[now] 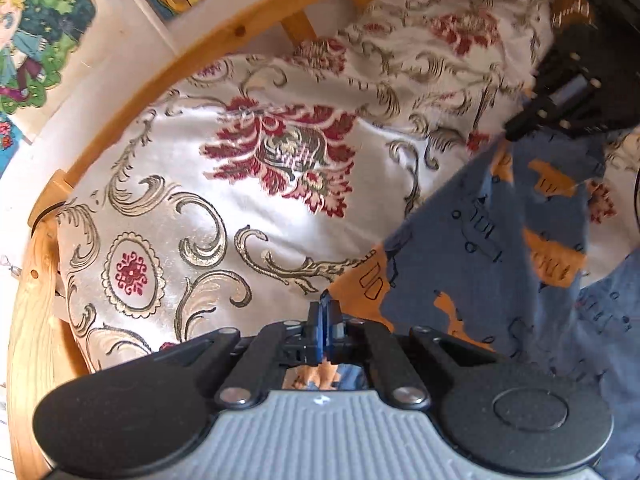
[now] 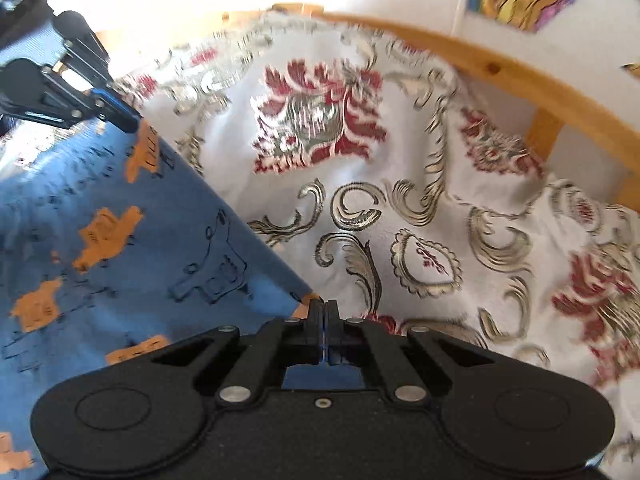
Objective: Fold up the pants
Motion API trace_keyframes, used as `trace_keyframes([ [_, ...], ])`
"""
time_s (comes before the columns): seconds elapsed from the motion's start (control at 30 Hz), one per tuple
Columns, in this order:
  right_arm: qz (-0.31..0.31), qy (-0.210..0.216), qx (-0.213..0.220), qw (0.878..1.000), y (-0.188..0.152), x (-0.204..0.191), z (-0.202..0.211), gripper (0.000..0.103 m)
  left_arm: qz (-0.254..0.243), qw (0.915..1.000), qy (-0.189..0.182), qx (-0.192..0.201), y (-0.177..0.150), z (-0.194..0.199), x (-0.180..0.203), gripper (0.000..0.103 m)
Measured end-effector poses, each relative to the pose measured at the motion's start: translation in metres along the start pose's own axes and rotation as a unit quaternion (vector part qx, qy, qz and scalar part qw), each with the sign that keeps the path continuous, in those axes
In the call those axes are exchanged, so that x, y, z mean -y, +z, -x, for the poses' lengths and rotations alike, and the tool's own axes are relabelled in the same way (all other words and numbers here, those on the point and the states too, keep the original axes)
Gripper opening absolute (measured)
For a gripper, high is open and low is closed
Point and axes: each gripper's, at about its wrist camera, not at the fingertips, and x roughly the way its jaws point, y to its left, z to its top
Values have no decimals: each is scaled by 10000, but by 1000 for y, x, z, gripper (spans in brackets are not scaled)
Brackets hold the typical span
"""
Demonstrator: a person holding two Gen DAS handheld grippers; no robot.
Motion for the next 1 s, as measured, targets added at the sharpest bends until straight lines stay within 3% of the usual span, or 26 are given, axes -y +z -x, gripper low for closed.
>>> trace_keyframes([
  [0.23,-31,-196,420,9989,-32,-30,70,0,-21,9990,-36,453,-15,46,22,1],
  [0.6,213,-403,147,9989,-92,-138,146,0,-173,9976,-277,603,-85,108,87,1],
  [0.77,408,-582,-106,9974,-119,-184,153,0,-271,9981,-224,510,-118,110,116,1],
  [1.0,575,-921,-146,9940,-146,-216,132,0,-442,9986,-52,284,-142,96,141,1],
])
